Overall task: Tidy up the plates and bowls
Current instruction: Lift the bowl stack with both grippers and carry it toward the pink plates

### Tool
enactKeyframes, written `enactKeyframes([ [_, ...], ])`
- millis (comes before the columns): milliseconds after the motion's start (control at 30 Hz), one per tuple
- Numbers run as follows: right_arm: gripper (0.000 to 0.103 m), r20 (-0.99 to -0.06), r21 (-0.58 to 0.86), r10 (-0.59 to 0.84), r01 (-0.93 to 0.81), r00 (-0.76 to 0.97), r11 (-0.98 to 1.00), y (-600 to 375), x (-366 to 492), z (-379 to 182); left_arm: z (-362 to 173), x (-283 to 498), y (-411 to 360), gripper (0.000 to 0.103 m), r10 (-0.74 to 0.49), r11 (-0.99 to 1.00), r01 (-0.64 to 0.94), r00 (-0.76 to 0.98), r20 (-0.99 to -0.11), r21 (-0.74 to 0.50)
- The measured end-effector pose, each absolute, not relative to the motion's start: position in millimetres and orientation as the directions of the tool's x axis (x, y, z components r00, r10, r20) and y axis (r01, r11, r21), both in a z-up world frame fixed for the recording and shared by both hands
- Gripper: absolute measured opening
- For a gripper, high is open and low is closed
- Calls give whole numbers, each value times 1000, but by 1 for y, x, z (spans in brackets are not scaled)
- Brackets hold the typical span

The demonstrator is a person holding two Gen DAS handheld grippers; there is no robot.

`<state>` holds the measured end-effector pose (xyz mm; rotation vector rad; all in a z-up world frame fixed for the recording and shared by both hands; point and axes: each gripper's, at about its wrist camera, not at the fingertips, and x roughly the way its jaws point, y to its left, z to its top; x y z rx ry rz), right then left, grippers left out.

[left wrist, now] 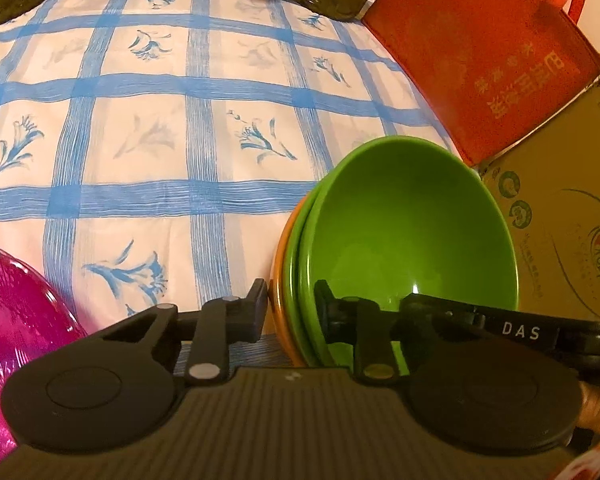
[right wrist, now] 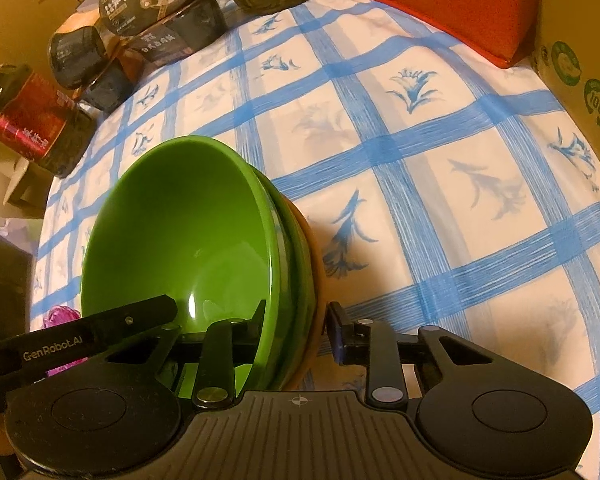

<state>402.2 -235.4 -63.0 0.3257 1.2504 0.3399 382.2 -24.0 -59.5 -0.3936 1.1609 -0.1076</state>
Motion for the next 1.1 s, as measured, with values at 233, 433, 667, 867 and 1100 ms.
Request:
enactKeyframes([
  [233,28,-854,433,430,-58,293,900,-238,399,-64,-58,383,-28,20,-265,939,-100,396,-879,-329],
  [433,25,-851,434,431,-57,300,899,-239,396,-59,-55,379,-30,19,-249,947,-92,396,-884,-308],
  [667,24,-852,426,423,-62,308,903,-242,385,-55,-50,363,-35,19,-251,950,-79,387,-887,-303],
  [867,24,-849,434,427,-50,312,900,-249,361,-51,-42,342,-42,19,-251,953,-66,382,-889,-297],
  [1100,24,-845,437,427,-45,322,898,-254,322,-44,-32,304,-47,19,-252,953,-61,384,-888,-297],
])
